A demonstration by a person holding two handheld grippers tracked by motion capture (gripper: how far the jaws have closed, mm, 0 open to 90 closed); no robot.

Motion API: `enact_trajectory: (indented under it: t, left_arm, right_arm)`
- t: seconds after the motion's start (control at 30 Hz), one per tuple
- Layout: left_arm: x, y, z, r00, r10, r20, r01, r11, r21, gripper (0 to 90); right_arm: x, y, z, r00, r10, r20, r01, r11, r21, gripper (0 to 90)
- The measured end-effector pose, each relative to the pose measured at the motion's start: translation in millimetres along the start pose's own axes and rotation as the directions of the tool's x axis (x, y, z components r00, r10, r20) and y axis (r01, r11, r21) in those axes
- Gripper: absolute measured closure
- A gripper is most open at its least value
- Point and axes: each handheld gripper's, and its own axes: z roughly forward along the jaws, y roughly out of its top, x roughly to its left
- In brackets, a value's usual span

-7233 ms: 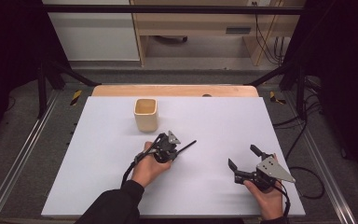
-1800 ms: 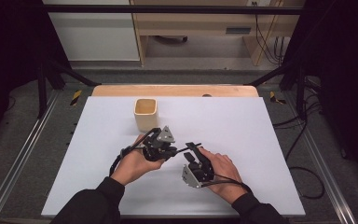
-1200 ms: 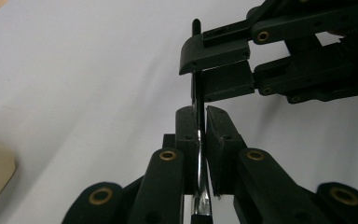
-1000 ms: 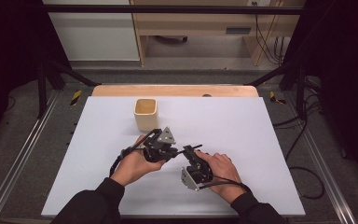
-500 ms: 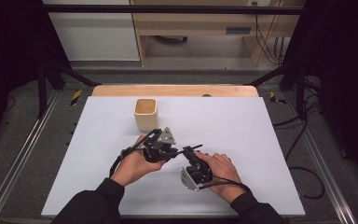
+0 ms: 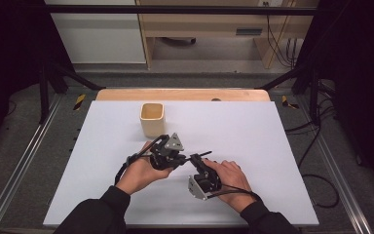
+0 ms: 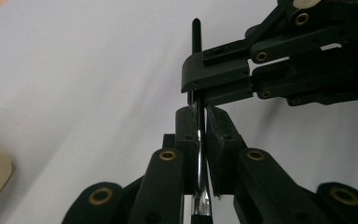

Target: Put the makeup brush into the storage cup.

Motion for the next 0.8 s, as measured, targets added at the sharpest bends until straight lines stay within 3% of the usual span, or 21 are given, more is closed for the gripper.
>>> enact_trajectory:
  t: [0.1,0.27,0.43,0.8]
  left_arm:
    - [-0.3,-0.1,0.3,1.0,0.0,0.002,0.0,1.0,0.0,83.7]
    - [0.2,-0.5,0.1,1.0,-0.002,0.004,0.002,1.0,-0.004,83.7]
    - [0.3,-0.9,0.0,1.0,-0.002,0.002,0.002,1.0,-0.004,83.7]
    - [1.5,-2.8,0.2,0.9997,-0.017,0.018,0.017,0.9997,-0.015,83.6]
  right_arm:
    - [-0.8,0.0,0.2,0.9997,-0.022,-0.004,0.022,1.0,-0.004,81.5]
    - [-0.2,0.2,-0.2,0.9999,-0.008,-0.008,0.008,1.0,0.002,82.5]
    - [-1.2,0.5,0.5,0.9994,-0.033,-0.013,0.033,0.999,-0.004,83.3]
    - [-0.3,0.4,0.2,0.9994,-0.028,-0.021,0.028,1.0,-0.004,83.7]
